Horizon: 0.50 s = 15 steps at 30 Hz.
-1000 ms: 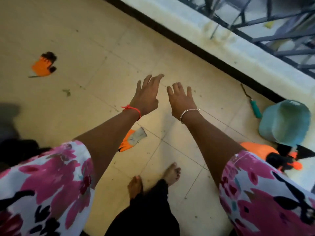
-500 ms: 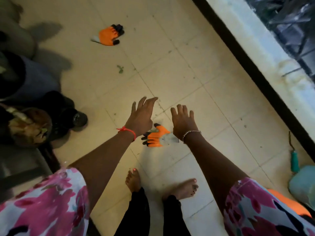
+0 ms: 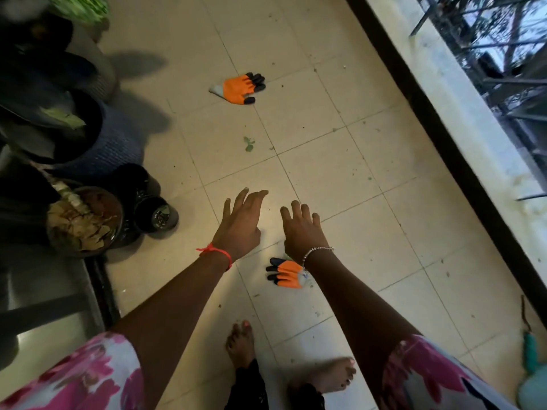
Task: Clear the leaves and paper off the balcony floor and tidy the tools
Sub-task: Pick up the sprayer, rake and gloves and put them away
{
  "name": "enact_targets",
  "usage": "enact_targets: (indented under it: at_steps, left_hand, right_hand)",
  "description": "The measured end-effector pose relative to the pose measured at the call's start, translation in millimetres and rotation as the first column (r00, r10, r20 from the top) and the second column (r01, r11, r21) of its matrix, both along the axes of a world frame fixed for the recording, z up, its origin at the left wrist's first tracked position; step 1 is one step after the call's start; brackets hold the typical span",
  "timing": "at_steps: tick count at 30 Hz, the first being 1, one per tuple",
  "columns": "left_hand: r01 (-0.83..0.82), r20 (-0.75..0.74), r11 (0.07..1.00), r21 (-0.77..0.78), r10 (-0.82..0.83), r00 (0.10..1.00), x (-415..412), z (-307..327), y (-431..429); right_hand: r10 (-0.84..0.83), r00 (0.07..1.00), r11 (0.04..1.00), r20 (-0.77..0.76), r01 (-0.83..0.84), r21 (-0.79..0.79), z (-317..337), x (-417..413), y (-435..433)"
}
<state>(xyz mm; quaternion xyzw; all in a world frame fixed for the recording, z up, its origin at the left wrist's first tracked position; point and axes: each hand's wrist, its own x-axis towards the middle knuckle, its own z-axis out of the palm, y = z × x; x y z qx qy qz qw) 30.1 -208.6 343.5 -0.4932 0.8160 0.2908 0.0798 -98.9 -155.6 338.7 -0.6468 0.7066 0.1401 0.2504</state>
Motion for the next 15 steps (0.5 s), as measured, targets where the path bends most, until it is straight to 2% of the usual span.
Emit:
enact_targets:
  at_steps: [10,15]
  left_hand:
    - [0.166,-0.015,0.986,0.028,-0.166,0.986,-51.4,0.9,17.8]
    - [0.39,-0.028,0.918,0.077,-0.389,0.921,-121.1,-3.0,71.9]
  right_hand:
    - [-0.162,0.981,0.986,0.11,0.166,-0.022,-0.2,-27.9,28.6]
    - [-0.434,0.891,0.899,0.134,0.439,-0.005,-14.4,-80.1,98.7]
